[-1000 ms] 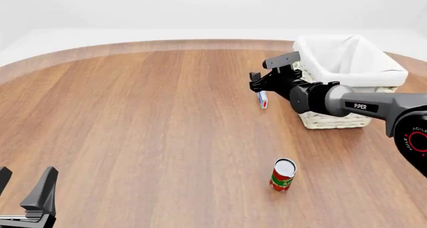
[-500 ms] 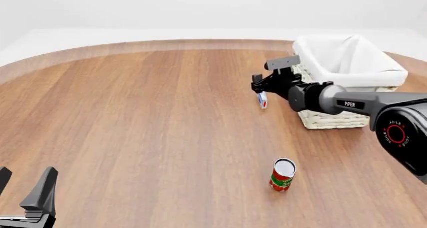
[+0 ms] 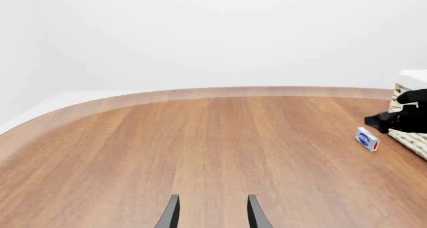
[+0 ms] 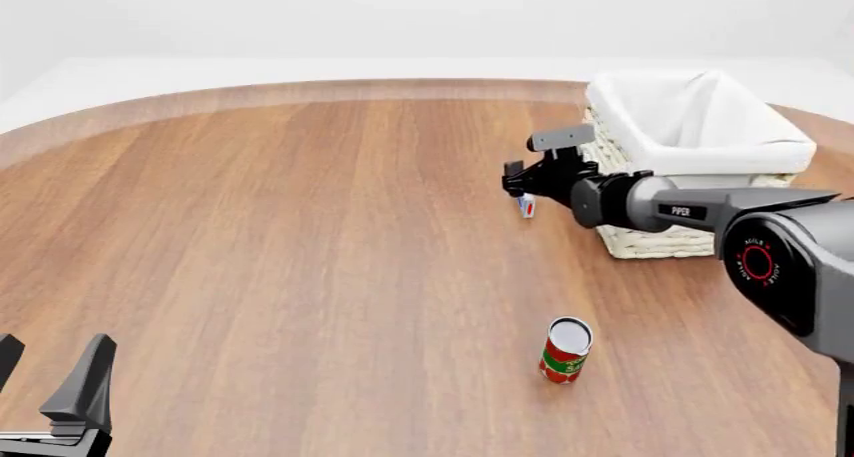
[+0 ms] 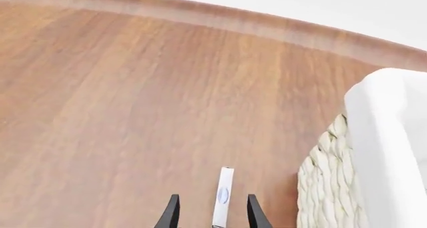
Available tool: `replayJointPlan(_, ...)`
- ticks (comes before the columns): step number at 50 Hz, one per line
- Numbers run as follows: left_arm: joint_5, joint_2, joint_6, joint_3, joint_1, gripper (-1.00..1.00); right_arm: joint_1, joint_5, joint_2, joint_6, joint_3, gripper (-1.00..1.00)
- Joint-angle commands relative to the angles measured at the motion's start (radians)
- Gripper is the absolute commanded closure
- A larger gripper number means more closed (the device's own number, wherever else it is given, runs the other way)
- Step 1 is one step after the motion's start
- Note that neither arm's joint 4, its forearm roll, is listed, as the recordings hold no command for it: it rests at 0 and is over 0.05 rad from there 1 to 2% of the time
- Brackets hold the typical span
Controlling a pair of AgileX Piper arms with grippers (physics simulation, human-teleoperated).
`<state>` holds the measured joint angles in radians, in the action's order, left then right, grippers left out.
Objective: Pick up the alphabet soup and the cream cheese box, and put them in the basket.
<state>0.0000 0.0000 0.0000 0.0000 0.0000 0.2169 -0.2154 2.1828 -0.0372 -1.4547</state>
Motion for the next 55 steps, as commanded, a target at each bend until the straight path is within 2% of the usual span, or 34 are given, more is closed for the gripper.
replayJointPlan(1, 0.000, 0.000, 0.000, 0.000, 0.000, -1.00, -0.007, 0.013, 0.045, 0.007, -0.032, -1.00)
replayJointPlan(55, 0.000, 0.000, 0.000, 0.000, 0.000, -1.00, -0.023, 0.087, 0.241, 0.007, -0.165, -1.00)
